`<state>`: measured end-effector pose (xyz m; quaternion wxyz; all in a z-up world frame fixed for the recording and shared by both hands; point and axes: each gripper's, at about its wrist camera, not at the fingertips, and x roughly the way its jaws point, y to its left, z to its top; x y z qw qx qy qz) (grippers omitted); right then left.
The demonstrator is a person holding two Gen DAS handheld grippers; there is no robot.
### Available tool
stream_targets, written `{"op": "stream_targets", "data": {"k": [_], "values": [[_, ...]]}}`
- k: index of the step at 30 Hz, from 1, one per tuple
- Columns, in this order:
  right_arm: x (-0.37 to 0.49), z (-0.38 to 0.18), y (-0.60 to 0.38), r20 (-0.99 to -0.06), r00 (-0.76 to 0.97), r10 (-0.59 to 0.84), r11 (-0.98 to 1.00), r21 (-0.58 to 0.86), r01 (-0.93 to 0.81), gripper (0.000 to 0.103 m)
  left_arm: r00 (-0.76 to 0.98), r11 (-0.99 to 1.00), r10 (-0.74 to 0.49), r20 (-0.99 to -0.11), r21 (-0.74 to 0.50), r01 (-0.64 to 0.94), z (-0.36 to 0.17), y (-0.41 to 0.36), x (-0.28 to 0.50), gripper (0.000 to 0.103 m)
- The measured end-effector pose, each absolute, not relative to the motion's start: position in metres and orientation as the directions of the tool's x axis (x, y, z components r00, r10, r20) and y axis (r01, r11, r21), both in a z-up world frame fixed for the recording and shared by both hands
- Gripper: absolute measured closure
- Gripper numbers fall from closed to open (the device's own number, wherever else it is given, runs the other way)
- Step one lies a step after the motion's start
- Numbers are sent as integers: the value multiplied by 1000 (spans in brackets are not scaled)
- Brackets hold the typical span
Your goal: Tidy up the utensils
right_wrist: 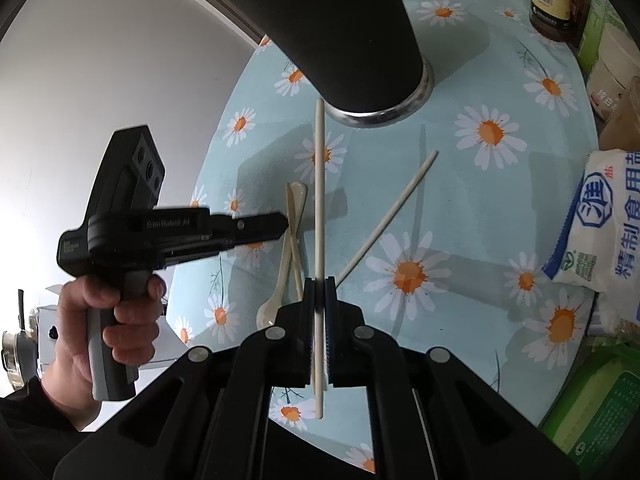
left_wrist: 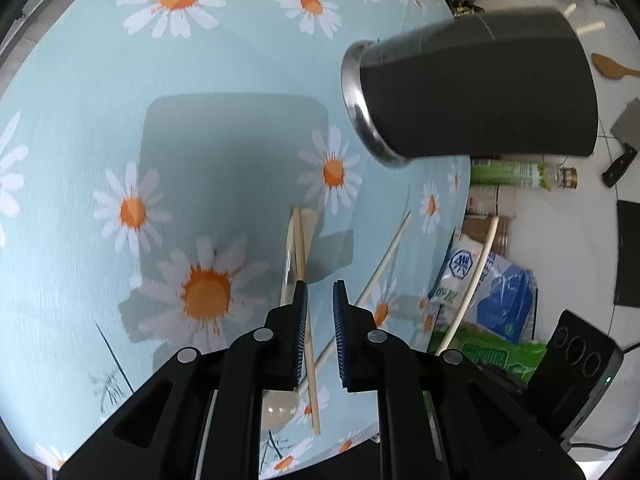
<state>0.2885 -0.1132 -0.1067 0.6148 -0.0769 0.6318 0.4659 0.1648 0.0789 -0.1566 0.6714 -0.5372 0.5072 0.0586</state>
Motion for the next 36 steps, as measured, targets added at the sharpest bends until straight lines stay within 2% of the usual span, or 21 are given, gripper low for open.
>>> {"op": "stream_targets", "data": {"k": [10, 22, 25, 26, 36], "values": [[298, -103, -119, -833, -235, 501, 541, 514, -666, 97, 348, 419, -498, -794, -572, -705, -168, 51, 161, 91], [299, -106, -122, -819, -252, 516, 520, 533, -668, 97, 271, 522, -402, -875, -462, -717, -157, 35, 178, 91], [298, -107, -123, -816, -255, 519, 519, 538, -664, 97, 262, 533, -378, -888, -441, -722, -156, 32, 179, 94], [299, -107, -123, -815, -255, 520, 519, 539, -664, 97, 264, 531, -371, -890, -437, -726, -157, 32, 179, 97], [294, -106, -124, -828, -243, 505, 530, 520, -670, 97, 361, 462, -365, -858, -503, -730, -153, 40, 161, 99]]}}
